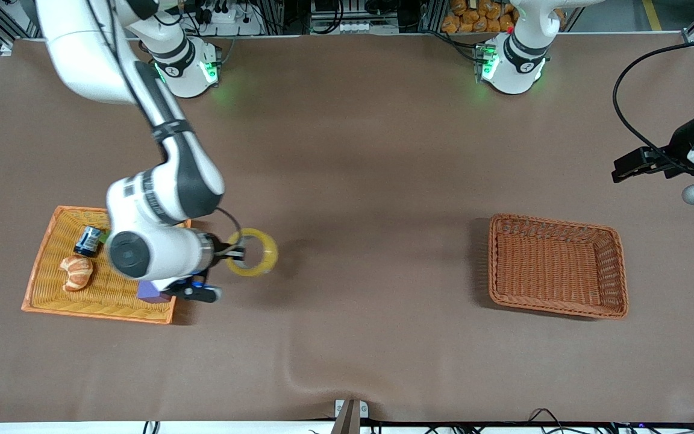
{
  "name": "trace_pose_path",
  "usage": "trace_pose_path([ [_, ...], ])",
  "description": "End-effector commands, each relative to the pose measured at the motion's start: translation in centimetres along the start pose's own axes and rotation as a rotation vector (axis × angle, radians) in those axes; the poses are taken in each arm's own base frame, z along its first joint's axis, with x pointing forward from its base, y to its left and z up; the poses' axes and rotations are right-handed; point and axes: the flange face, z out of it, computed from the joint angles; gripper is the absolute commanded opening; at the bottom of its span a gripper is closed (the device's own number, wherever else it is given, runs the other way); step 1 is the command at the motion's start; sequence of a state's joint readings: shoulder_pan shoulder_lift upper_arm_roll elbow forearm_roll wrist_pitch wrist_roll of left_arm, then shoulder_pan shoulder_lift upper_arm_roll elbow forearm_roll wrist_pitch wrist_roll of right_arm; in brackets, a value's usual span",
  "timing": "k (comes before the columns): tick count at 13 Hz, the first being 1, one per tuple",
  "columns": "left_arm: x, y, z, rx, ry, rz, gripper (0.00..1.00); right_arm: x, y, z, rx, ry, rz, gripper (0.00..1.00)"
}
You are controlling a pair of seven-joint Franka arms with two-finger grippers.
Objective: Transfer tape with both arms
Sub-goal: 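Lift the tape roll with the right gripper and set it mid-table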
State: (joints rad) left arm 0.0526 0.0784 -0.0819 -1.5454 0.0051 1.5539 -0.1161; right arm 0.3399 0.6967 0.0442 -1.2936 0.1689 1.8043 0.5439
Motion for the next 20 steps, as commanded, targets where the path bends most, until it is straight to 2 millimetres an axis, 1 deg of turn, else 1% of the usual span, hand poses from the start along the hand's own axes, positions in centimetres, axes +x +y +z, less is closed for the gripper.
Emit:
trace_pose_path([
  [1, 0.0, -0.1, -0.5, -0.014, 0.001, 0.012, 1.0, -3.6, -7.0, 4.7, -0.007, 0.031, 0.071, 0.0],
  [3, 0.0, 0.1, -0.6, -0.015, 0.002, 0.014, 1.0, -5.4, -10.0, 7.8, -0.007, 0.053, 0.1, 0.0],
  [4, 0.1, 0.2, -0.5, -0.012, 0.004, 0.015, 1.0, -6.5, -11.3, 9.6, -0.039, 0.069, 0.105, 0.0],
  [5, 0.1, 0.2, -0.5, -0.014, 0.004, 0.013, 1.0, -7.3, -12.4, 11.5, -0.069, 0.083, 0.109, 0.0],
  [6, 0.0, 0.2, -0.5, -0.017, 0.004, 0.014, 1.0, -8.3, -13.5, 12.9, -0.077, 0.092, 0.112, 0.0],
  [7, 0.0, 0.6, -0.5, -0.021, 0.003, 0.009, 1.0, -8.5, -13.8, 13.5, -0.074, 0.1, 0.113, 0.19],
  [8, -0.1, 1.2, -0.5, -0.02, 0.003, 0.02, 1.0, -8.4, -13.7, 13.6, -0.074, 0.1, 0.125, 0.58],
  [9, -0.2, 2.4, -0.4, -0.016, 0.002, 0.038, 1.0, -7.9, -13.3, 13.3, -0.078, 0.105, 0.129, 1.0],
  [11, 0.6, 2.9, 0.9, -0.019, -0.011, 0.036, 1.0, -6.7, -12.3, 11.2, -0.069, 0.117, 0.147, 1.0],
  [12, 0.9, 4.3, 1.5, -0.019, -0.008, 0.048, 1.0, -5.5, -10.8, 9.6, -0.073, 0.118, 0.158, 1.0],
  [13, 1.2, 5.8, 2.4, -0.018, -0.016, 0.054, 1.0, -4.3, -9.5, 8.5, -0.075, 0.108, 0.165, 1.0],
  [14, 1.4, 8.0, 3.2, -0.02, -0.015, 0.062, 1.0, -3.5, -8.8, 6.3, -0.067, 0.111, 0.145, 1.0],
  [15, 1.4, 11.6, 4.4, -0.034, -0.015, 0.07, 1.0, -2.0, -6.9, 3.9, -0.067, 0.106, 0.128, 1.0],
  [17, 1.8, 18.0, 8.0, -0.044, -0.014, 0.018, 1.0, 1.2, -0.4, -0.8, -0.064, 0.072, 0.09, 1.0],
  [18, 1.7, 21.5, 9.6, -0.061, 0.007, -0.011, 1.0, 2.4, 3.0, -3.9, -0.05, 0.072, 0.052, 1.0],
  [19, 1.1, 24.7, 10.3, -0.086, 0.032, -0.037, 1.0, 3.2, 6.7, -6.5, -0.041, 0.07, 0.028, 1.0],
  [20, 0.1, 28.4, 11.7, -0.097, 0.04, -0.068, 1.0, 4.2, 10.0, -7.7, -0.041, 0.062, 0.013, 1.0],
])
